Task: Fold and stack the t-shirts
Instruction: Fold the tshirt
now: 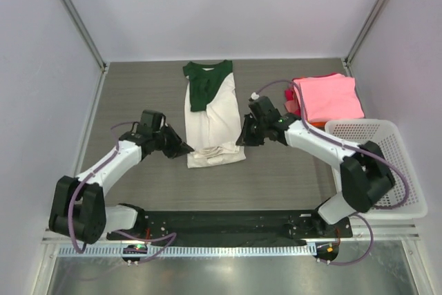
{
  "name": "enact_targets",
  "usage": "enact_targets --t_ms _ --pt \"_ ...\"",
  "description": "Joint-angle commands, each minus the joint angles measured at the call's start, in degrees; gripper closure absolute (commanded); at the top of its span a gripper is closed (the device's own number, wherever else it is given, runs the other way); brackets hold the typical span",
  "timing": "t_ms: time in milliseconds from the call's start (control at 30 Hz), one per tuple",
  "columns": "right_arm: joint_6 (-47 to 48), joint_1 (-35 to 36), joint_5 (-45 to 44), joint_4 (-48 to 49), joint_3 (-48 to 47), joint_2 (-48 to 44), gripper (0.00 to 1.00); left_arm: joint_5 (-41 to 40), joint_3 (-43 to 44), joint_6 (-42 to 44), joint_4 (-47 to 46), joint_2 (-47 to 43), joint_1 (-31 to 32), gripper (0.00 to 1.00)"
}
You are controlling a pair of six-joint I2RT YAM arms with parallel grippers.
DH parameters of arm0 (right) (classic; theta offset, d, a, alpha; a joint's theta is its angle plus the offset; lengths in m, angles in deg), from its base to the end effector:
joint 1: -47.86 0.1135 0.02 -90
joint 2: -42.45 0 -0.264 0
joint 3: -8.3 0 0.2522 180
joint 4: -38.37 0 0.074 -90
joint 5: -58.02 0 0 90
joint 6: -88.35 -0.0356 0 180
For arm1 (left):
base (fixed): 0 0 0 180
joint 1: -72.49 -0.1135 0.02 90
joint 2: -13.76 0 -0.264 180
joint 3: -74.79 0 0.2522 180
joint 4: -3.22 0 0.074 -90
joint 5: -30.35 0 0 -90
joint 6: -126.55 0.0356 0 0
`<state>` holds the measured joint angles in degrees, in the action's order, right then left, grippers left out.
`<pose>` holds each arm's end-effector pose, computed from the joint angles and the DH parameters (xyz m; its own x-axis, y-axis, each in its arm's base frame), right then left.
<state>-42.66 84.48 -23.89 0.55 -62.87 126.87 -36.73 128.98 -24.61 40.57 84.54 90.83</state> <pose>0.2446 0.1880 0.2335 -0.9052 0.1367 -0.4023 -0.0895 0.8643 0.4949 0.2212 -0.0879 0.2044 -0.8146 -0.5799 -0.0082 -0.4274 0.6097 -0.6675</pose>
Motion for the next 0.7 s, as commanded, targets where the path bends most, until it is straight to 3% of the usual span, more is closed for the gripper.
enact_targets --t_ms 0,267,667 --pt "4.89 -2.43 -0.37 -0.82 -7.42 8.61 0.99 -1.82 3.87 0.88 -7.75 4.44 -5.06 1.0" --pt "5.59 -8.05 2.36 -0.82 -23.53 22.71 0.99 -8.94 16.87 0.7 -10.5 19.03 -6.66 1.0" --pt "4.37 -12.89 7.02 -1.79 -42.59 36.42 0.99 -8.5 33.03 -1.32 -12.08 35.37 -8.5 1.0"
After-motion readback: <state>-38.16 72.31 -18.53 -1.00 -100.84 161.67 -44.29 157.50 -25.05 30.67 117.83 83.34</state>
